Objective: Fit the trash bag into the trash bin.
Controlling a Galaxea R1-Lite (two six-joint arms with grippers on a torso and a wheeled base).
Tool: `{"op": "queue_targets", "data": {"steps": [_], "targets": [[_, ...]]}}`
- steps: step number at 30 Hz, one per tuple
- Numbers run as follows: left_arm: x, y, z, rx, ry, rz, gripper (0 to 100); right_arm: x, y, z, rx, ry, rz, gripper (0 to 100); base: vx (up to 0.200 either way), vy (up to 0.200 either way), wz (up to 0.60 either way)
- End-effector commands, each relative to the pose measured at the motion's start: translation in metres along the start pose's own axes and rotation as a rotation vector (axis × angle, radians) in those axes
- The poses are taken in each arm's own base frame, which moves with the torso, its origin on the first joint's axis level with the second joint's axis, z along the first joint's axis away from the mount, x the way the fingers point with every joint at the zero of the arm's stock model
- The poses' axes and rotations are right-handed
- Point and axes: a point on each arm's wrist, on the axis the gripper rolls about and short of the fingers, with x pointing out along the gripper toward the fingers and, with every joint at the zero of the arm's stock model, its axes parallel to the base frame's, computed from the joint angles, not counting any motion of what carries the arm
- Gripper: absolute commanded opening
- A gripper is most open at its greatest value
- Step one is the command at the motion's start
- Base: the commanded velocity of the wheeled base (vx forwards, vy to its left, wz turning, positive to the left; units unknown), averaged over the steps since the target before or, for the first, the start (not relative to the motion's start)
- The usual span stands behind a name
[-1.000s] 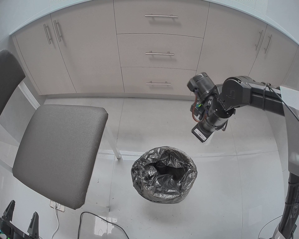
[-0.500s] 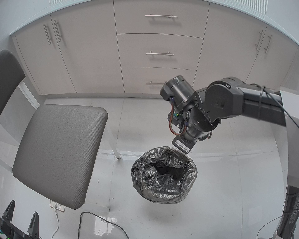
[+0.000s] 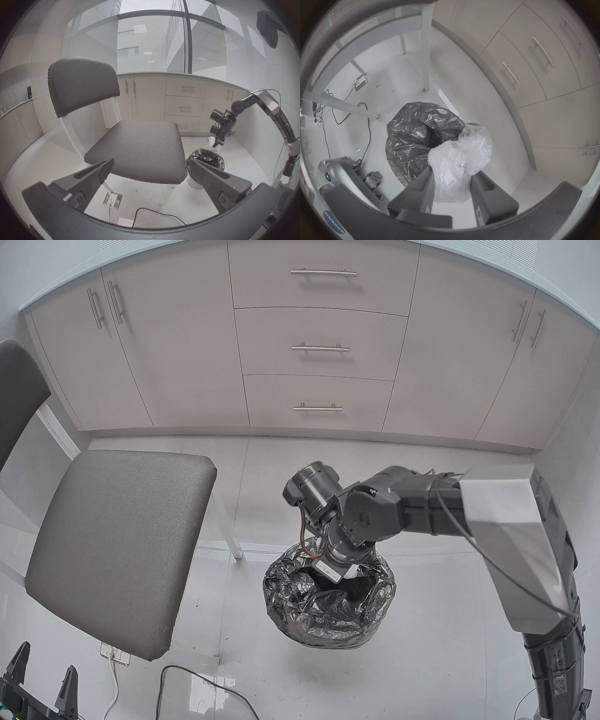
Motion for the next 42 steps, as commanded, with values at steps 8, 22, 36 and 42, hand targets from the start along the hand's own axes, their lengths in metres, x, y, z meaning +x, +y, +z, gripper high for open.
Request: {"op": "queue_targets", "data": {"steps": [8,22,36,42], "targets": [[0.0,0.0,-0.004,0.0,0.001,-0.001,100,0.057,0.033,-0.01,-0.007,0.058,0.001,0,0.0,0.0,0.0],[0.0,0.0,-0.004,0.0,0.001,-0.001,100,0.06,0.033,-0.011,-0.006,0.063,-0.006,0,0.0,0.0,0.0],[0.0,0.0,-0.004,0.0,0.001,0.002,100,0.064,0.036,-0.012,-0.008,0.07,-0.004,100,0.0,0.0,0.0],[0.0,0.0,-0.004,0.0,0.001,0.002,100,0.062,0.035,-0.011,-0.003,0.065,-0.005,100,0.0,0.0,0.0]]}}
